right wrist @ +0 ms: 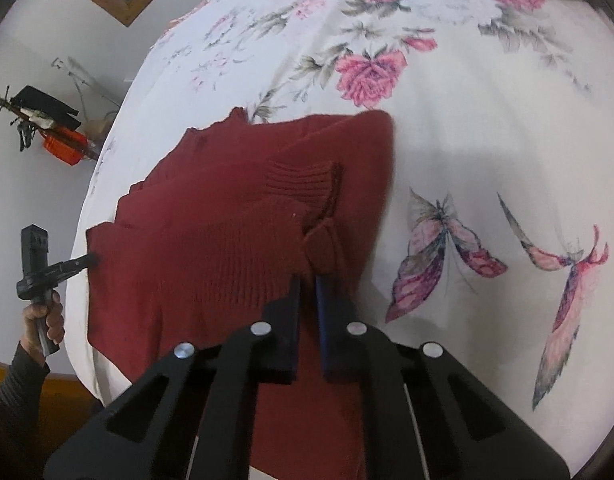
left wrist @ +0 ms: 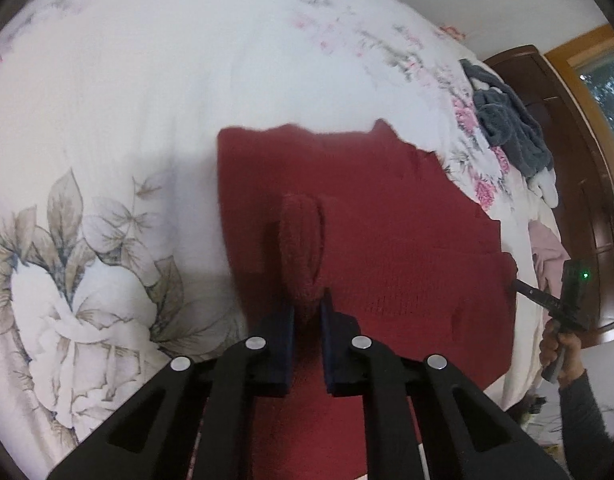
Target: Fold small clothes
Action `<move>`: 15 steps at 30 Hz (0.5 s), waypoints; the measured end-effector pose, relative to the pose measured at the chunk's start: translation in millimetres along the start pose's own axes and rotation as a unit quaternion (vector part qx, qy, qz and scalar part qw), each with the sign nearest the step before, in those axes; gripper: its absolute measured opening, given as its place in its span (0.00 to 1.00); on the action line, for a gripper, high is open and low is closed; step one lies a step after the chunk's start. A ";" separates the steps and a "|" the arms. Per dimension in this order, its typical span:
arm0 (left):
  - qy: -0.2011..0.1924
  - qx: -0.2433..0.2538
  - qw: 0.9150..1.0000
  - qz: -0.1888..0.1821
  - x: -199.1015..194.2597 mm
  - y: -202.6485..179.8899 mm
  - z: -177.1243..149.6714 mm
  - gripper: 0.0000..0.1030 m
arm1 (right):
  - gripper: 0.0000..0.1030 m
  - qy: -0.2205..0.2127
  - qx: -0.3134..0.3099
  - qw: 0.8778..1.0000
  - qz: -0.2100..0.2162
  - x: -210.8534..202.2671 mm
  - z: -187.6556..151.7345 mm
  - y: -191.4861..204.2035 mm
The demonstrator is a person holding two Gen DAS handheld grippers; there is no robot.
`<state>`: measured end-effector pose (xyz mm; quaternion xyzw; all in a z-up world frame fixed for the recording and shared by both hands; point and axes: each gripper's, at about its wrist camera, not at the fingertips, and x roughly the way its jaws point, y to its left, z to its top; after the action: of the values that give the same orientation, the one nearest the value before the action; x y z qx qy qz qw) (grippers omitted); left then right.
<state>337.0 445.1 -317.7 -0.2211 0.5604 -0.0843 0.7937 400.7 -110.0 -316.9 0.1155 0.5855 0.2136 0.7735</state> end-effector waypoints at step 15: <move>-0.044 0.031 0.998 -0.018 -31.1 -24.6 -4.3 0.10 | 0.28 -0.018 -0.012 1.000 -0.006 -24.2 4.4 5.7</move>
<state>324.7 434.1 -281.4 -0.2103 0.5175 -0.1061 0.8226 398.4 -116.0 -292.5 0.1063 0.5691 0.2141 0.7868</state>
